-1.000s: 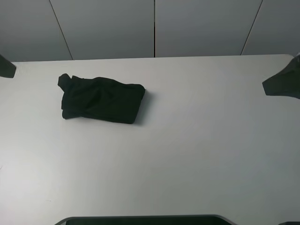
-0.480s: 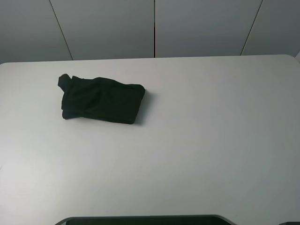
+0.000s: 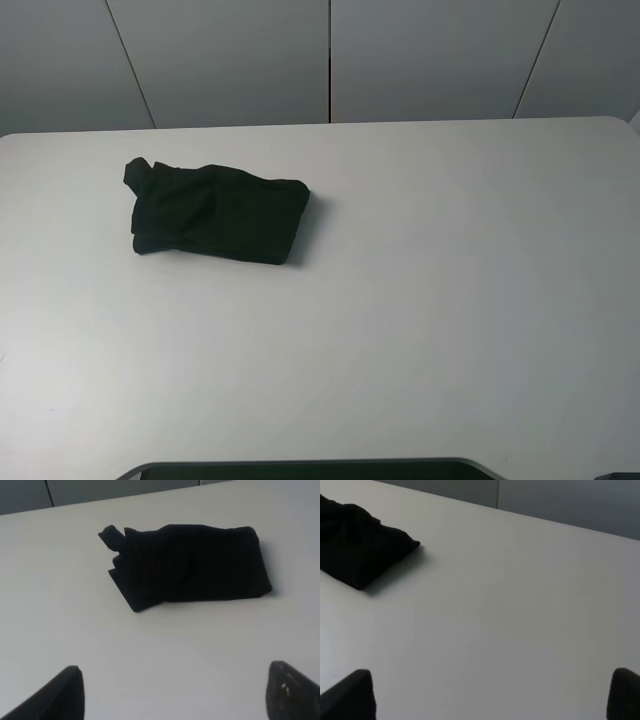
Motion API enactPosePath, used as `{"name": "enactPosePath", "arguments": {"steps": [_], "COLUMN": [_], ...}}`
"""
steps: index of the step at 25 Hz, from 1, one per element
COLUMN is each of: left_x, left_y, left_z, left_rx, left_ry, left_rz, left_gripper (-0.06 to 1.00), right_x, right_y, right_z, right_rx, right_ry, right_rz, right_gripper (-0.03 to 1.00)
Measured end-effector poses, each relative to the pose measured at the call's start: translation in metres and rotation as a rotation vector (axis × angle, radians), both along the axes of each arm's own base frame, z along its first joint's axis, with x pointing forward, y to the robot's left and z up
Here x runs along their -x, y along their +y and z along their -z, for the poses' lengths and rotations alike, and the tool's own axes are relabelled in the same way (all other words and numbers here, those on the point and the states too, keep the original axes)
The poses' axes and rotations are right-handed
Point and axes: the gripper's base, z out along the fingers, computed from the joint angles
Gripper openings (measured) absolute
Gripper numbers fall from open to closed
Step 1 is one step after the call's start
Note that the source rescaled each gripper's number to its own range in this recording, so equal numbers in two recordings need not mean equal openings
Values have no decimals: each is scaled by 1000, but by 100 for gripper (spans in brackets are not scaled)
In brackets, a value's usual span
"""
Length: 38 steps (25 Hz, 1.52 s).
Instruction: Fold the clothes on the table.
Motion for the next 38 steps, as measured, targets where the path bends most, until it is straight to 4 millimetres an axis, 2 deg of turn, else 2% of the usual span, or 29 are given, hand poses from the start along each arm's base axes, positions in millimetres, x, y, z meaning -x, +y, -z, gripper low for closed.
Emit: {"name": "enactPosePath", "arguments": {"steps": [23, 31, 38], "left_x": [-4, -5, -5], "left_y": [1, 0, 0], "left_z": [6, 6, 6], "left_rx": [-20, -20, -20], "left_ry": [-6, -5, -5], "left_rz": [-32, -132, -137], "left_gripper": [94, 94, 94], "right_x": [-2, -5, -5], "right_y": [3, 5, 5], "right_z": [3, 3, 3], "right_rx": [-23, -20, -19], "right_ry": [3, -1, -3], "right_rz": [-8, 209, 246], "right_gripper": [100, 100, 100]}}
